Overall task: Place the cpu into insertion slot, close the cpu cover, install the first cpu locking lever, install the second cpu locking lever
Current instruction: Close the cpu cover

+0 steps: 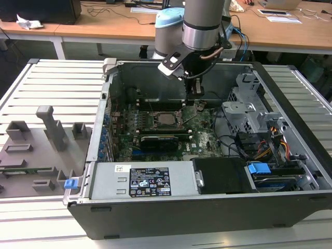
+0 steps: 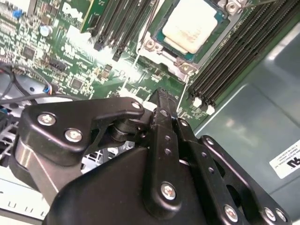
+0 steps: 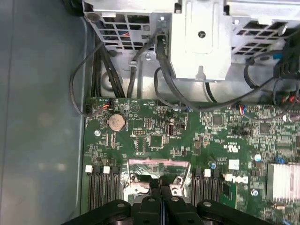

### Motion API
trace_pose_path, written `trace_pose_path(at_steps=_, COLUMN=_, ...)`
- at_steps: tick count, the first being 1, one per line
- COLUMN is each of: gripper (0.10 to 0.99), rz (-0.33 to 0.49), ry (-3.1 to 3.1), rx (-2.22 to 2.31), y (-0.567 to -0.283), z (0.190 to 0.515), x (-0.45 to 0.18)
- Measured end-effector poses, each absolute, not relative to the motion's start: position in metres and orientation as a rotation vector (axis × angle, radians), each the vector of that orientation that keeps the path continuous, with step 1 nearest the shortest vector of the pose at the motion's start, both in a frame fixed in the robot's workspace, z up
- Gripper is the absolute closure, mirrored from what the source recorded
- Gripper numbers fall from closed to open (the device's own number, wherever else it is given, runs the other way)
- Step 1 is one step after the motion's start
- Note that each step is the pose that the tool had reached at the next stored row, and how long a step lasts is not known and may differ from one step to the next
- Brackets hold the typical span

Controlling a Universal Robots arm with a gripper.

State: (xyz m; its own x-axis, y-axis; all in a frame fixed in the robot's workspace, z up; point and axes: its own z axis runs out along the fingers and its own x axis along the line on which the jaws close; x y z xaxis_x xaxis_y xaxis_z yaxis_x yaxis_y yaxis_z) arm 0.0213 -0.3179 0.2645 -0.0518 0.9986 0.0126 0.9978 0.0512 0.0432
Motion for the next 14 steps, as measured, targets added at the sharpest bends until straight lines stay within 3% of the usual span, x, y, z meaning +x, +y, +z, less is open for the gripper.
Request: trace_pose_path(at_steps=14, gripper=0.980, rz=0.057, ry=2.253, rx=2.154, y=-0.318, z=0.261, x=0.055)
